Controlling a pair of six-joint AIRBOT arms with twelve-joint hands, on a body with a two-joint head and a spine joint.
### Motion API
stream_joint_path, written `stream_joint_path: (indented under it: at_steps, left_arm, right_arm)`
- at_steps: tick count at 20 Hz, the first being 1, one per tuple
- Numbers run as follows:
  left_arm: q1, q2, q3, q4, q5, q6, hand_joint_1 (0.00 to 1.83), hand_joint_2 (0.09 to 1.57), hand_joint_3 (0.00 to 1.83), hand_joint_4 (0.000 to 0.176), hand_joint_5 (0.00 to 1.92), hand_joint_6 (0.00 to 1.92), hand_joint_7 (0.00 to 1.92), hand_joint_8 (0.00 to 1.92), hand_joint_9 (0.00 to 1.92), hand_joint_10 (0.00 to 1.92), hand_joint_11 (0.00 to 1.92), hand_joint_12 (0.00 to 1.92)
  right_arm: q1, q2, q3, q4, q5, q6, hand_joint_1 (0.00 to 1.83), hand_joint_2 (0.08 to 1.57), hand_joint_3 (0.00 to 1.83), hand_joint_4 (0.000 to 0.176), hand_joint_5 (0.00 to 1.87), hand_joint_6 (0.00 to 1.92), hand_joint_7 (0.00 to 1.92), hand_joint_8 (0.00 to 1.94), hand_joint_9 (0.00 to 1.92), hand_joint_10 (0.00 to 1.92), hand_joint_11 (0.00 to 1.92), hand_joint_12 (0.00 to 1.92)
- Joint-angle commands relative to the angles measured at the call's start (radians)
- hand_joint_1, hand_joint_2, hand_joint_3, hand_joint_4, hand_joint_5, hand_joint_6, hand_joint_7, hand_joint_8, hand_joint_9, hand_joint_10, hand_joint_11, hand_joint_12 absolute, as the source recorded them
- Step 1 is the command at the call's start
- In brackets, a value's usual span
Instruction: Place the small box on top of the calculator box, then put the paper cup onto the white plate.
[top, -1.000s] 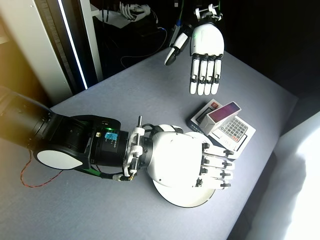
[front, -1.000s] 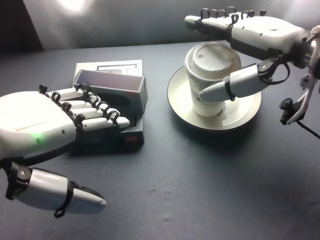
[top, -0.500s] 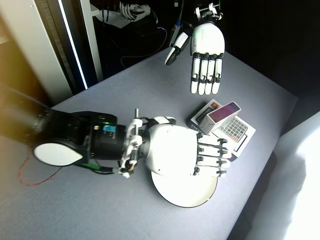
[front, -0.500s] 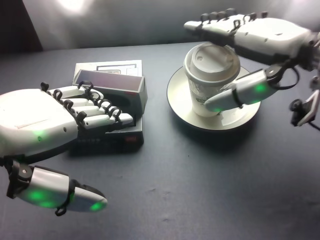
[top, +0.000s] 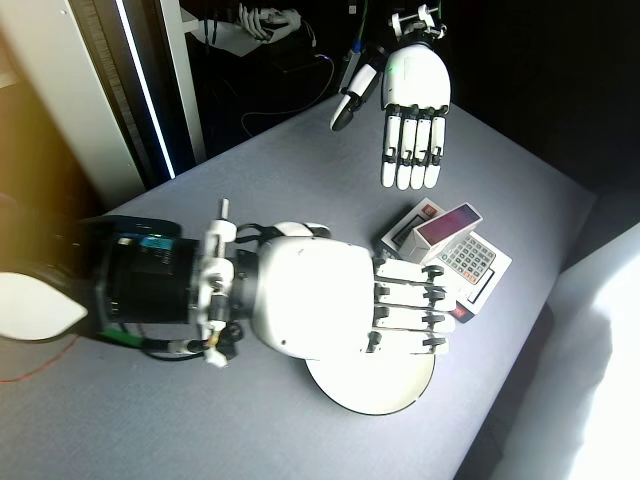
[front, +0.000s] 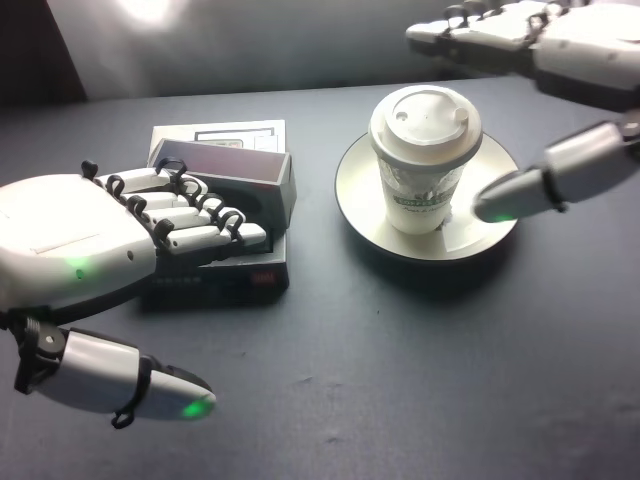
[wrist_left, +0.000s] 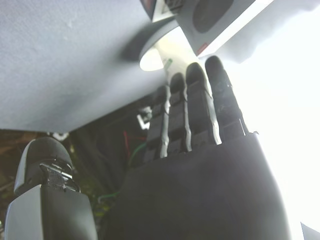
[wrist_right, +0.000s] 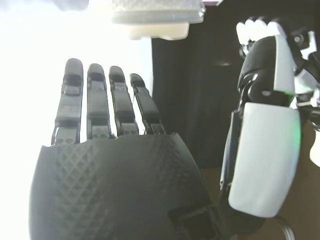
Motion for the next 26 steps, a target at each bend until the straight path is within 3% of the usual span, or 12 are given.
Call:
stream_joint_path:
  at_steps: [1,12,14,15,16,17,18,19,20,23,25,26]
  left_arm:
    - [-0.014,0.009,-0.001,-0.015,-0.098,0.000,0.21,1.02,0.00,0.000,0.15,0.00,0.20,0.00,0.20,0.00,0.00,0.40]
    - [-0.011,0.009,0.006,-0.068,-0.094,0.030,0.21,1.04,0.00,0.000,0.15,0.00,0.20,0.00,0.20,0.00,0.00,0.38]
    - [-0.018,0.009,0.007,-0.072,-0.097,0.030,0.31,1.09,0.00,0.000,0.29,0.00,0.45,0.01,0.39,0.02,0.03,0.63]
    - [-0.022,0.008,0.008,-0.072,-0.097,0.033,0.31,1.09,0.00,0.000,0.29,0.00,0.45,0.01,0.39,0.02,0.03,0.63]
    - [-0.024,0.008,0.007,-0.072,-0.096,0.037,0.41,1.17,0.00,0.000,0.67,0.05,0.82,0.13,0.74,0.20,0.23,1.05]
    - [-0.025,0.008,0.007,-0.067,-0.096,0.038,0.47,1.28,0.02,0.000,0.85,0.15,0.79,0.63,0.66,0.88,0.35,1.44]
    - [-0.024,0.009,0.006,-0.062,-0.096,0.037,0.53,1.37,0.01,0.000,0.72,1.19,0.75,1.42,0.66,1.57,0.48,1.81]
    - [-0.024,0.010,0.006,-0.060,-0.096,0.037,0.56,1.41,0.01,0.000,0.64,1.58,0.79,1.67,0.71,1.84,0.59,1.90]
    - [-0.024,0.012,0.006,-0.053,-0.096,0.029,0.51,1.47,0.01,0.000,0.73,1.85,0.92,1.87,0.88,1.90,0.80,1.92]
    - [-0.027,0.012,0.005,-0.054,-0.096,0.024,0.49,1.47,0.01,0.000,1.25,1.92,1.40,1.92,1.43,1.92,1.39,1.92]
    - [-0.031,0.011,0.005,-0.058,-0.096,0.024,0.84,1.34,0.00,0.020,1.58,1.92,1.68,1.92,1.70,1.92,1.73,1.92]
    - [-0.032,0.011,0.005,-0.062,-0.096,0.024,1.02,1.29,0.00,0.000,1.58,1.92,1.68,1.92,1.71,1.92,1.74,1.92]
  right_arm:
    - [0.013,0.038,-0.016,0.013,0.118,0.032,0.58,0.84,0.00,0.000,0.00,0.00,0.05,0.00,0.07,0.00,0.00,0.41]
    - [-0.001,0.359,-0.255,-0.351,0.125,0.271,0.47,0.79,0.00,0.000,0.00,0.00,0.00,0.00,0.00,0.00,0.00,0.23]
    - [-0.001,0.370,-0.280,-0.393,0.125,0.271,0.36,0.91,0.01,0.000,0.06,0.01,0.13,0.01,0.15,0.03,0.00,0.60]
    - [0.000,0.371,-0.289,-0.405,0.113,0.276,0.36,0.91,0.01,0.000,0.06,0.01,0.13,0.01,0.15,0.03,0.00,0.60]
    - [0.000,0.370,-0.295,-0.428,0.100,0.309,0.34,1.11,0.01,0.000,0.45,0.05,0.61,0.05,0.54,0.11,0.04,1.23]
    - [-0.001,0.369,-0.297,-0.429,0.097,0.319,0.42,1.20,0.00,0.000,0.71,0.06,0.84,0.10,0.69,0.35,0.17,1.52]
    - [0.001,0.366,-0.303,-0.429,0.094,0.334,0.48,1.26,0.00,0.000,0.78,0.74,0.87,0.80,0.72,1.09,0.40,1.75]
    - [0.004,0.365,-0.308,-0.429,0.093,0.334,0.55,1.28,0.00,0.000,0.77,1.23,0.82,1.40,0.72,1.62,0.55,1.89]
    - [0.009,0.364,-0.316,-0.429,0.093,0.334,0.56,1.32,0.01,0.000,0.81,1.78,0.89,1.83,0.87,1.86,0.80,1.91]
    - [0.024,0.360,-0.335,-0.429,0.094,0.312,0.53,1.41,0.01,0.000,1.11,1.92,1.18,1.94,1.24,1.92,1.41,1.92]
    - [0.024,0.354,-0.341,-0.429,0.094,0.282,0.44,1.46,0.00,0.000,1.42,1.92,1.51,1.94,1.58,1.92,1.73,1.92]
    - [0.024,0.350,-0.341,-0.429,0.094,0.277,0.64,1.49,0.01,0.016,1.56,1.92,1.67,1.94,1.75,1.92,1.88,1.92]
